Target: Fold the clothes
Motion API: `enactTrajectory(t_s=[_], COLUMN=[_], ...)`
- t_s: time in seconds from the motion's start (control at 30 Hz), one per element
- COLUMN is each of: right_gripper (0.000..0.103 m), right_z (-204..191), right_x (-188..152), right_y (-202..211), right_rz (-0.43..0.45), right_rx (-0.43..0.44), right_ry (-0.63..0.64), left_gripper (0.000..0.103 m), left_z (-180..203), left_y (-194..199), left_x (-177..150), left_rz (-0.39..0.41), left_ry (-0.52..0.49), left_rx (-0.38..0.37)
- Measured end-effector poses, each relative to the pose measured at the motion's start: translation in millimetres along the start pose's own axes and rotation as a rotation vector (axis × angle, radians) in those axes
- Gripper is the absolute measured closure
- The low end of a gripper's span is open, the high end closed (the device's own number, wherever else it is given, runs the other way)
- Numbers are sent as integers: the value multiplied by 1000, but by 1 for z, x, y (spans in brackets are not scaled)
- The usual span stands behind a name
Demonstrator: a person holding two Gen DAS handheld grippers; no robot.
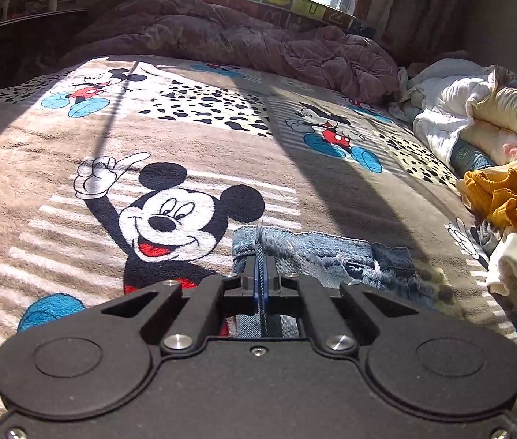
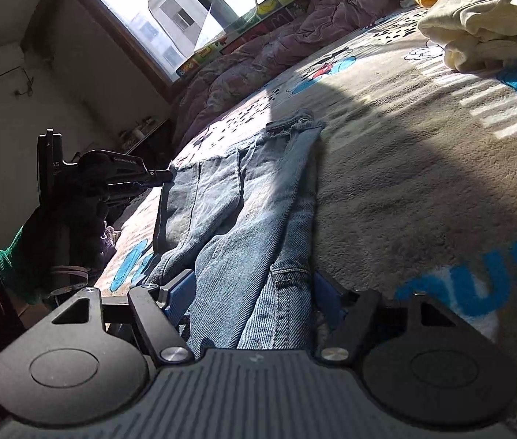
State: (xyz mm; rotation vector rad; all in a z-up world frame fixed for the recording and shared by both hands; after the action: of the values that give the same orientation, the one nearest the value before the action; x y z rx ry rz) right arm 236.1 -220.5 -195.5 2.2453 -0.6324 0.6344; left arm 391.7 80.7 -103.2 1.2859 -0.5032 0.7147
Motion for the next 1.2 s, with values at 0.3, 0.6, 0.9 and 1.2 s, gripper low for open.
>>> enactTrajectory(t_s=[0.3, 0.6, 0.9, 1.2], right_gripper=[33, 33, 32, 32], right_z=[-2, -4, -4, -5], right_x=[-1, -3, -4, -5], right_y=[0, 0, -4, -5], right_rz=[7, 11, 6, 6], right_rx=[-26, -58, -72, -82], right_ry=[19, 37, 51, 65], left_gripper=[103, 103, 103, 86], left_z=[-66, -156, -225, -274], left_y=[69, 98, 153, 128], left_x=[-8, -43, -56, -112], left_rz=[81, 65, 152, -3], left_ry=[20, 54, 121, 303], left_rx=[133, 310, 383, 437])
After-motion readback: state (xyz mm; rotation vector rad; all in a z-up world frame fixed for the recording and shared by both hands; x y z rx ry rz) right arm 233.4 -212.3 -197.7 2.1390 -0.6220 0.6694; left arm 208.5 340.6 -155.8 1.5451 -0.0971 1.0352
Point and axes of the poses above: each gripper's, at about its wrist camera, not at the fingertips, and y roughly against the way its jaws point, z to its right, x to its top, the point moved 5 cm from there along -y, roughly the way its jaws point, and after that the axes turned 8 degrees about -z, right-handed, at the moved point
